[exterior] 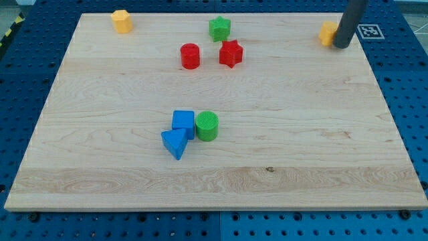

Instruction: Slide green circle towards center left

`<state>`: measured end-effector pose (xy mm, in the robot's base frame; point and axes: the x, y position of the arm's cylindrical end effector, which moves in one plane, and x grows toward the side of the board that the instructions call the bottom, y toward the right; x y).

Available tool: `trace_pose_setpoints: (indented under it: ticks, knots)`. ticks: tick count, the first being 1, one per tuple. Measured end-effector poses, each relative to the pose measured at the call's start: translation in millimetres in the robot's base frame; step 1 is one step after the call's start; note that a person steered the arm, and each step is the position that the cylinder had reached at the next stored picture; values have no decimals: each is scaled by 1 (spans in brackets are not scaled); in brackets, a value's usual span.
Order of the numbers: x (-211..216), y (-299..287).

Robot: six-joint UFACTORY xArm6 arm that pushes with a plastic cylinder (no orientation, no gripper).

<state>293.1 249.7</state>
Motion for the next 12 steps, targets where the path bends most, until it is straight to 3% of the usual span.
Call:
trace_pose_setpoints:
  ticks: [2,6,8,10,12]
  knots:
    - [-33,-1]
    - [-13,-1]
    - [105,11]
    - [110,5]
    - [109,-52]
